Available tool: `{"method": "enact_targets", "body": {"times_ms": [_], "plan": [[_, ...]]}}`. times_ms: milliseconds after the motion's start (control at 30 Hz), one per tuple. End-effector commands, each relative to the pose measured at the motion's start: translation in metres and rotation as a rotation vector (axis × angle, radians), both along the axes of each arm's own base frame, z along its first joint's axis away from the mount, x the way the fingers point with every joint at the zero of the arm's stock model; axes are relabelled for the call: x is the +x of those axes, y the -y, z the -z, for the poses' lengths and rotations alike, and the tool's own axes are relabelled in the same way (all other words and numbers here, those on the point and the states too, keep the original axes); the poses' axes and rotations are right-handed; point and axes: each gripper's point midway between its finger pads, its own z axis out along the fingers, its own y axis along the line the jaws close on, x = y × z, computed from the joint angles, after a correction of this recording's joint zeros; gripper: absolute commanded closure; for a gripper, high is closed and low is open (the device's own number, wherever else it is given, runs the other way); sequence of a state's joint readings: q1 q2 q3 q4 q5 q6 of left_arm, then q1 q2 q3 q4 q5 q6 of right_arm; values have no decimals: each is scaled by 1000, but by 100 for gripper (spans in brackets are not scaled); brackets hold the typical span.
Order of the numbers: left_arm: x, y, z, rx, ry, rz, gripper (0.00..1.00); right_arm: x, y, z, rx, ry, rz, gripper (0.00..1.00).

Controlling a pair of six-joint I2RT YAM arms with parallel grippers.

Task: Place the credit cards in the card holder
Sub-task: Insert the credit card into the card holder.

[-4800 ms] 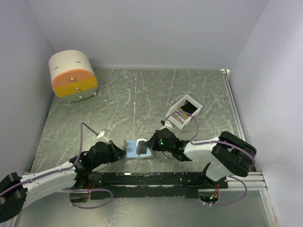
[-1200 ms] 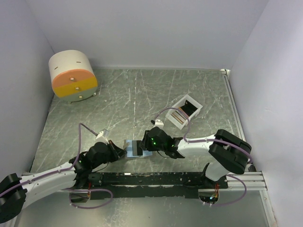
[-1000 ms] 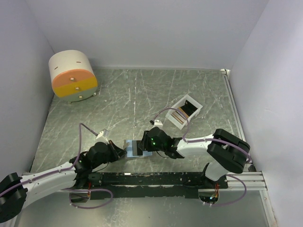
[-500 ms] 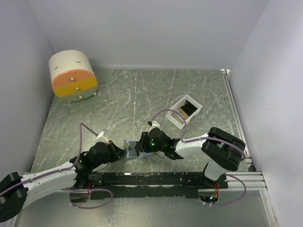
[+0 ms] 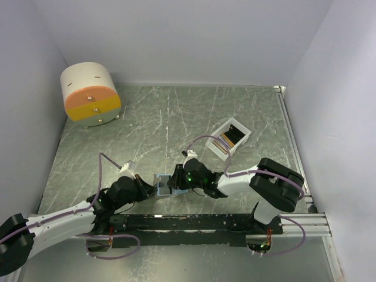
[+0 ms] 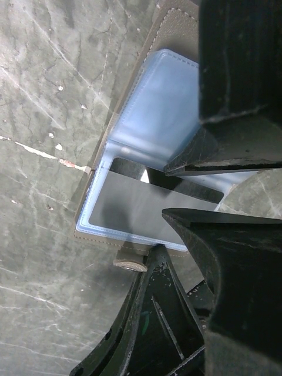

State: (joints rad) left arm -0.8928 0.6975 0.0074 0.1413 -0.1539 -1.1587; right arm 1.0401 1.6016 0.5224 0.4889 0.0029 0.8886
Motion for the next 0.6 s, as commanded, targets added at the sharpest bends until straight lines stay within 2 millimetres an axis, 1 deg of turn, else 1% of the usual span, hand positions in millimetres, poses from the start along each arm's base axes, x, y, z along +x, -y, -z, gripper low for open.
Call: {"method": "enact_targets", "body": {"times_ms": [0, 167, 367, 467, 533, 567], "plan": [[-3, -1, 5, 2, 9, 18, 93, -2, -12, -15, 48, 27, -47, 71], [-3, 0, 4, 0, 11, 21, 93, -3, -16, -18, 62, 27, -64, 73], [-3, 1, 3, -1, 14, 22, 93, -4, -17, -17, 60, 26, -76, 73], [-3, 0, 3, 7, 10, 21, 93, 0, -14, -18, 15, 49, -78, 72], [-3, -2, 3, 14, 9, 18, 93, 4, -9, -25, -18, 88, -79, 70], [-4, -2, 3, 13, 9, 18, 93, 6, -6, -25, -45, 102, -83, 69]]}}
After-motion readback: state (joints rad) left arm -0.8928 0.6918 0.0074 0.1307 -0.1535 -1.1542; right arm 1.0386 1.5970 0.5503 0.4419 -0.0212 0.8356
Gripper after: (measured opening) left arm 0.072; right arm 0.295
